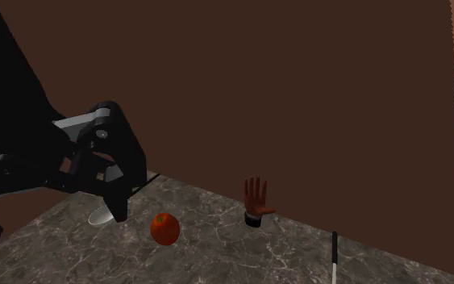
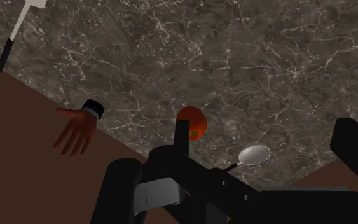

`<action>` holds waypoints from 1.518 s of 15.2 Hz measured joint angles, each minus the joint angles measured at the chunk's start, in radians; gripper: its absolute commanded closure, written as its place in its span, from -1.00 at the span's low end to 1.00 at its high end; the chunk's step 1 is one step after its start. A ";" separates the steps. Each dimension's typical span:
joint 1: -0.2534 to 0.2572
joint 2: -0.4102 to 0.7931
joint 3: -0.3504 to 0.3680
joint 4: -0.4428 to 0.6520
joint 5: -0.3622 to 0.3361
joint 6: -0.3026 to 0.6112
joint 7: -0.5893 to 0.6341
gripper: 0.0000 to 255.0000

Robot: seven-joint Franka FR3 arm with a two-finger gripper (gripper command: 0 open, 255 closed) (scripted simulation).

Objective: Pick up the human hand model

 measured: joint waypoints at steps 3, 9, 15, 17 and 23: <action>-0.004 0.018 -0.023 -0.011 -0.013 0.031 -0.029 -1.00; -0.017 0.102 -0.120 -0.064 -0.060 0.178 -0.153 -1.00; -0.020 0.238 -0.223 -0.089 -0.085 0.352 -0.281 -1.00; -0.017 0.295 -0.259 -0.070 -0.083 0.395 -0.330 -1.00; 0.003 0.497 -0.362 -0.012 -0.034 0.549 -0.483 -1.00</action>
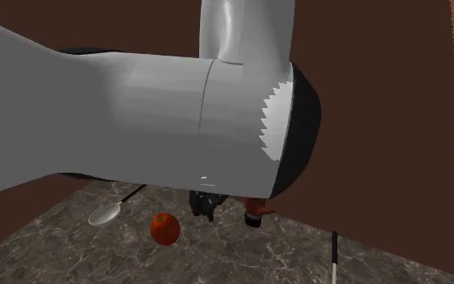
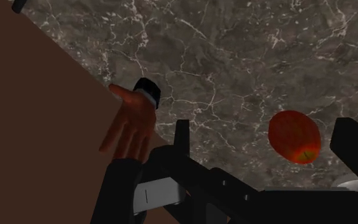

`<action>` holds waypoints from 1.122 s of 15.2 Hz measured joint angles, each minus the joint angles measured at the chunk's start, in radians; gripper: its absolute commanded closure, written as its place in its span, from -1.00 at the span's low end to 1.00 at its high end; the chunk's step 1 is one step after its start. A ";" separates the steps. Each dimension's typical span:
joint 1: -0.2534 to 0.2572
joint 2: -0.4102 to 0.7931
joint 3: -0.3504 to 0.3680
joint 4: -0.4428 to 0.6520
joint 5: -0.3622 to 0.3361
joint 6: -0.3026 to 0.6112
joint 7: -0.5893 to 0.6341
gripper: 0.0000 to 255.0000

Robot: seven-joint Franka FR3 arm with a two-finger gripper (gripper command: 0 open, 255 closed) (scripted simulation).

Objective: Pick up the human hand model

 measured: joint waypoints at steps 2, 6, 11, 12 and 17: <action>0.006 0.073 -0.033 0.026 0.034 0.046 -0.062 -1.00; 0.007 0.235 -0.084 0.125 0.139 0.097 -0.204 -1.00; -0.036 0.442 -0.096 0.262 0.296 0.137 -0.381 -1.00; -0.050 0.486 -0.090 0.292 0.328 0.145 -0.413 -1.00; -0.111 0.625 -0.059 0.400 0.419 0.160 -0.509 -1.00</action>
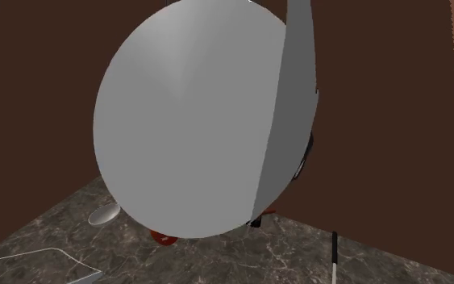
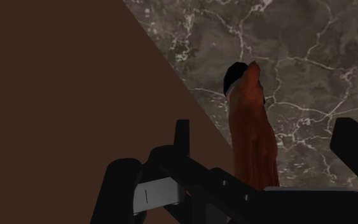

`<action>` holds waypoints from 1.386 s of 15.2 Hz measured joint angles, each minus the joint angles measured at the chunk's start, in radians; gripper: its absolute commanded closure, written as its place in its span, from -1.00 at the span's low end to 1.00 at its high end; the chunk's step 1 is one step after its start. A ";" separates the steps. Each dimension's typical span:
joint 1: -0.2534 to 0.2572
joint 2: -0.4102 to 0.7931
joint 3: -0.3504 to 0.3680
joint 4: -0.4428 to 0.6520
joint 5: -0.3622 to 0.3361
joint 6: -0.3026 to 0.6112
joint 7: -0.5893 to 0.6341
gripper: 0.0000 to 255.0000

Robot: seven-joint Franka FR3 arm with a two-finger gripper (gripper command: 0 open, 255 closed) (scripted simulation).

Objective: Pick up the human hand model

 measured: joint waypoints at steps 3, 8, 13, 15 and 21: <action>-0.009 0.027 0.012 -0.005 0.023 0.029 -0.018 -1.00; -0.021 0.057 0.027 -0.011 0.049 0.062 -0.039 1.00; -0.022 0.058 0.027 -0.011 0.050 0.064 -0.040 1.00; -0.022 0.058 0.027 -0.012 0.050 0.064 -0.040 1.00; -0.013 0.038 0.016 0.001 0.030 0.033 -0.023 1.00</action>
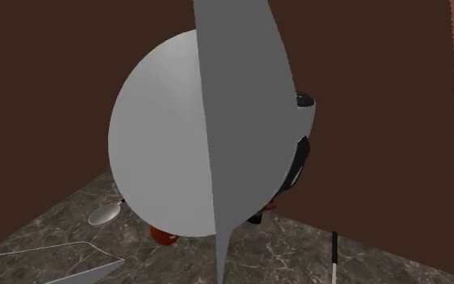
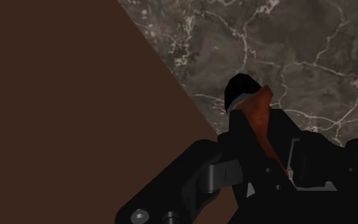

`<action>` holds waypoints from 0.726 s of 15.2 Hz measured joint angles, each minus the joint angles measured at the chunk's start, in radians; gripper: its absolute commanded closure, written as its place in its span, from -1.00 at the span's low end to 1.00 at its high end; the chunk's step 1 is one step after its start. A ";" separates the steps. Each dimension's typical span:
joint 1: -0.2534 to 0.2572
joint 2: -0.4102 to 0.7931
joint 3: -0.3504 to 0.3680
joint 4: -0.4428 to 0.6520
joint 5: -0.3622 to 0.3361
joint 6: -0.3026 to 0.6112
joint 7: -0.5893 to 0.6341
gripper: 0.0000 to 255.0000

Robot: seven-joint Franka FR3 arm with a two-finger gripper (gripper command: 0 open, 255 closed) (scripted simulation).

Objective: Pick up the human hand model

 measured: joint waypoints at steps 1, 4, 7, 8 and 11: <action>0.004 -0.009 -0.004 0.001 -0.007 -0.008 0.006 1.00; 0.009 -0.027 -0.014 0.018 -0.025 -0.041 0.020 1.00; 0.015 -0.051 -0.024 0.025 -0.045 -0.069 0.033 1.00; 0.018 -0.059 -0.027 0.027 -0.051 -0.078 0.037 1.00; 0.023 -0.077 -0.035 0.049 -0.070 -0.115 0.052 1.00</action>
